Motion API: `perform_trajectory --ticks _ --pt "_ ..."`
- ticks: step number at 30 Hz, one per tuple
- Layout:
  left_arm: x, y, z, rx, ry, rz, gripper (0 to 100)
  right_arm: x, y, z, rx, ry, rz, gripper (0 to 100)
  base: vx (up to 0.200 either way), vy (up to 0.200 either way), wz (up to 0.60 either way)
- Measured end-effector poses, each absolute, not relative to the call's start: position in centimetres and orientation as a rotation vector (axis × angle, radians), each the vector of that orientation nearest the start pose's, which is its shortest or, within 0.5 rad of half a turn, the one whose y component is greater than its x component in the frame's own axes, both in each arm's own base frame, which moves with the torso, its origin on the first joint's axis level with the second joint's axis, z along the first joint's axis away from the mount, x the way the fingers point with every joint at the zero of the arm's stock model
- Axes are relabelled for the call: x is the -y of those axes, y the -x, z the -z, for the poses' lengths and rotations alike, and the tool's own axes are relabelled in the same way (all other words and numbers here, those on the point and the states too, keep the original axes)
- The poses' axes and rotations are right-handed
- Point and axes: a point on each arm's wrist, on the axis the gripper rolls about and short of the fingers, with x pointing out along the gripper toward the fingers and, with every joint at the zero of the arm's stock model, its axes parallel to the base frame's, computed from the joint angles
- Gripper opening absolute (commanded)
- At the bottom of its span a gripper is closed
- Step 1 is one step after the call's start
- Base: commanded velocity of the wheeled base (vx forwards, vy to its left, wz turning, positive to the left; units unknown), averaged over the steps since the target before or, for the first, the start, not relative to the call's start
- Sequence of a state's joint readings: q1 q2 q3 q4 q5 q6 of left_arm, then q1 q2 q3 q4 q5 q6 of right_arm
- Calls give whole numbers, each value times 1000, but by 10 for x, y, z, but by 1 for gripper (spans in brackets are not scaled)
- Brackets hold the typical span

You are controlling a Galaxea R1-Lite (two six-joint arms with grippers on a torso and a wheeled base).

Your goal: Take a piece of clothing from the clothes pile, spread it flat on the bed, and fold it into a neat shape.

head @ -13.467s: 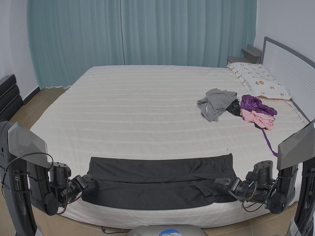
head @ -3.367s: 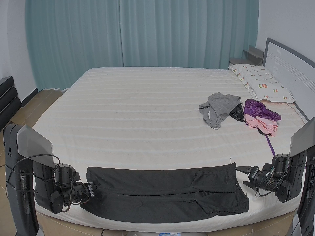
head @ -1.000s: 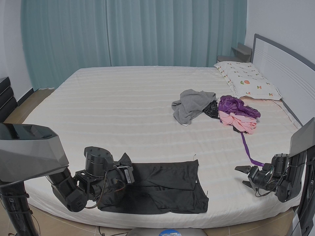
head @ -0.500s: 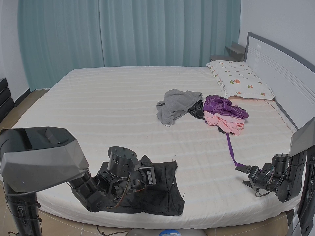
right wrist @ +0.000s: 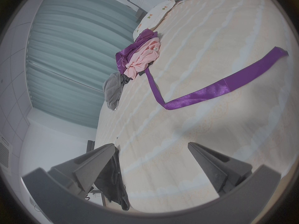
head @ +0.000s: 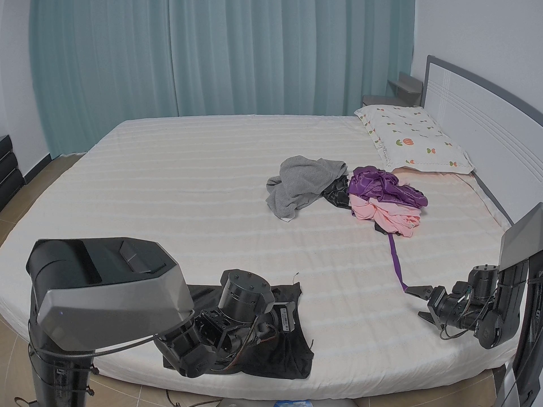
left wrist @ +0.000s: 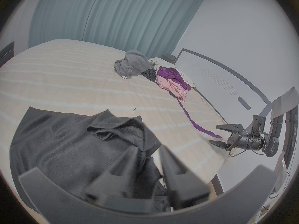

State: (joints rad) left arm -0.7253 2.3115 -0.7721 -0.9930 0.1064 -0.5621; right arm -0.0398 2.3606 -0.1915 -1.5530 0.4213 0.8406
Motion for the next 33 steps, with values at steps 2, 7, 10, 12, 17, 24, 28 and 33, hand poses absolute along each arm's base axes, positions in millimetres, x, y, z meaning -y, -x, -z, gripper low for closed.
perform_trajectory --ticks 2,7,10,12,17,24,28,33 --pt "245 -279 6 -662 313 438 100 1 -259 34 -730 -946 -94 100 0 0 0" --pt "247 -275 6 -678 379 422 100 1 -259 34 -730 -945 -94 100 0 0 0" --pt "245 -272 0 -673 395 420 100 1 -259 34 -730 -944 -95 100 0 0 0" --pt "241 -268 -3 -672 396 410 100 1 -259 34 -731 -944 -95 100 0 0 0" --pt "225 -255 -9 -665 403 386 100 1 -258 34 -733 -943 -95 100 0 0 0" --pt "187 -241 -14 -648 584 289 100 0 -258 34 -735 -944 -95 100 0 0 0" --pt "157 -242 -14 -635 697 188 100 0 -258 34 -736 -944 -95 100 0 50 0" --pt "124 -250 -13 -631 765 106 100 0 -258 34 -737 -944 -94 100 0 200 0"
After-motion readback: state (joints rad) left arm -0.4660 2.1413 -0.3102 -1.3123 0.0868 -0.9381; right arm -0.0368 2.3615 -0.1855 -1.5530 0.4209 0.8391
